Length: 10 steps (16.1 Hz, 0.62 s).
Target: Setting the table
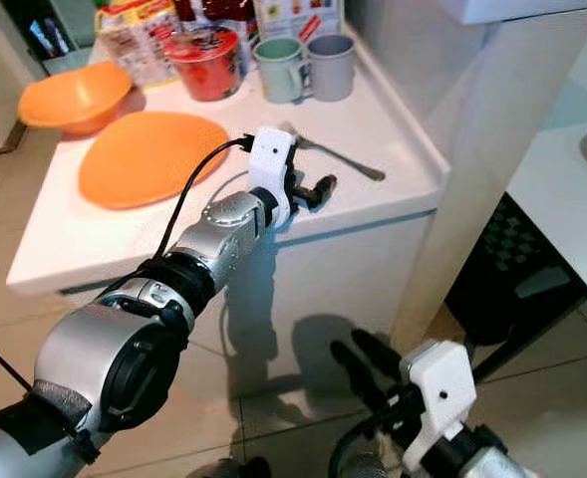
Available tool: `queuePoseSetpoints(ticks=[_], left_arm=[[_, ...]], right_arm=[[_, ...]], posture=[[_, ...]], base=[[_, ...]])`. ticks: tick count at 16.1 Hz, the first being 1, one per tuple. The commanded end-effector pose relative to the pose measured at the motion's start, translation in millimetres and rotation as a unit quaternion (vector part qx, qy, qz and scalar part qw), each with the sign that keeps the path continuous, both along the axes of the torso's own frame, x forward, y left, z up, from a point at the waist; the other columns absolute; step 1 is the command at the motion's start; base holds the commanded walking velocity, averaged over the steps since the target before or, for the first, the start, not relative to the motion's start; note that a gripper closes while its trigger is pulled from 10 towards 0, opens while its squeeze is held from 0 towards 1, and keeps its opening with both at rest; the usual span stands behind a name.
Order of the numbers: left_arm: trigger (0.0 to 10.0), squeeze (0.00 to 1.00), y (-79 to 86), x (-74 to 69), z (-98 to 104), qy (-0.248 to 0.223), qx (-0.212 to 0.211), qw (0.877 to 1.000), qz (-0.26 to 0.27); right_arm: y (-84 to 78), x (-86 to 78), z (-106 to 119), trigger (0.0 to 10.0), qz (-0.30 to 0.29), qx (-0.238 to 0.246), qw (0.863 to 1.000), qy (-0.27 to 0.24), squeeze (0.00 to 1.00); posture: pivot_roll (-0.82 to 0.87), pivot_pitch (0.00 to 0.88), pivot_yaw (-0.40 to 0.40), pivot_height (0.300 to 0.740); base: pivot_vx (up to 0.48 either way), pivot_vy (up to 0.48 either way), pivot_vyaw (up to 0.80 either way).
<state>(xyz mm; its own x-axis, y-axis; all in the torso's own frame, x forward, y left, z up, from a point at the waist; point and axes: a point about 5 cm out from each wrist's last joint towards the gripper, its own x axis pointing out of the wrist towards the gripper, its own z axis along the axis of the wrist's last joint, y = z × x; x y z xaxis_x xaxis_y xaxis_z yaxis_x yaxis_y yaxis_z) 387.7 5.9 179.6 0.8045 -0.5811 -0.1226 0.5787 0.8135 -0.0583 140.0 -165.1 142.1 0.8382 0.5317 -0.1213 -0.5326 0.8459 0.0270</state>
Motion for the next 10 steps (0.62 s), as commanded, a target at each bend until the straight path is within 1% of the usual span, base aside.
queuePoseSetpoints(ticks=[1,2,3,4,5,6,7,8,9,10], left_arm=[[10.0,0.00,1.3,-7.4,-21,0.029,0.018,0.999,-0.028],[10.0,0.00,4.1,-5.7,-15,0.010,0.013,0.999,-0.041],[10.0,0.00,4.8,-5.3,-14,0.007,0.011,0.999,-0.043],[10.0,0.00,12.9,-2.9,-5,-0.022,0.005,0.998,-0.057],[10.0,0.00,16.1,-2.4,-2,-0.028,-0.004,0.998,-0.060],[10.0,0.00,23.3,-2.9,2,-0.041,-0.020,0.997,-0.065],[10.0,0.00,27.7,-4.1,3,-0.049,-0.026,0.996,-0.065],[10.0,0.00,34.9,-9.2,3,-0.055,-0.042,0.995,-0.065],[10.0,0.00,45.4,-22.8,1,-0.062,-0.060,0.994,-0.064],[10.0,0.00,54.4,-41.4,-3,-0.067,-0.071,0.993,-0.062]], right_arm=[[-3.8,4.3,0,10.0,-0.005,0.003,1.000,-0.001,0.00],[-6.6,9.3,1,10.0,-0.009,0.001,1.000,-0.007,0.00],[-7.5,11.1,0,10.0,-0.011,0.000,1.000,-0.008,0.00],[-16.9,34.6,-8,10.0,-0.054,-0.007,0.998,-0.017,0.00],[-16.4,48.8,-10,10.0,-0.072,-0.009,0.997,-0.023,0.00],[-17.0,69.8,-9,10.0,-0.094,-0.019,0.995,-0.038,0.00],[-20.2,77.6,-7,10.0,-0.102,-0.026,0.993,-0.047,0.00],[-24.1,88.2,-4,10.0,-0.113,-0.027,0.991,-0.060,0.00],[-29.1,101.6,4,10.0,-0.127,-0.024,0.989,-0.078,0.00],[-33.5,113.8,11,10.0,-0.132,-0.025,0.986,-0.094,0.00]], posture=[[-0.21,0.107,0.130,0.740],[-0.19,0.102,0.123,0.740],[-0.19,0.095,0.121,0.740],[-0.16,0.074,0.110,0.740],[-0.15,0.071,0.109,0.740],[-0.13,0.057,0.098,0.740],[-0.12,0.047,0.092,0.740],[-0.10,0.026,0.075,0.740],[-0.09,0.015,0.067,0.740],[-0.07,0.000,0.048,0.740]], base=[[0.000,0.000,0.00],[0.000,0.000,0.00],[0.000,0.000,0.00],[0.000,0.000,0.00],[0.000,0.000,0.00],[0.000,0.000,0.00],[0.000,0.000,0.00],[0.000,0.000,0.00],[0.000,0.000,0.00],[0.000,0.000,0.00]])
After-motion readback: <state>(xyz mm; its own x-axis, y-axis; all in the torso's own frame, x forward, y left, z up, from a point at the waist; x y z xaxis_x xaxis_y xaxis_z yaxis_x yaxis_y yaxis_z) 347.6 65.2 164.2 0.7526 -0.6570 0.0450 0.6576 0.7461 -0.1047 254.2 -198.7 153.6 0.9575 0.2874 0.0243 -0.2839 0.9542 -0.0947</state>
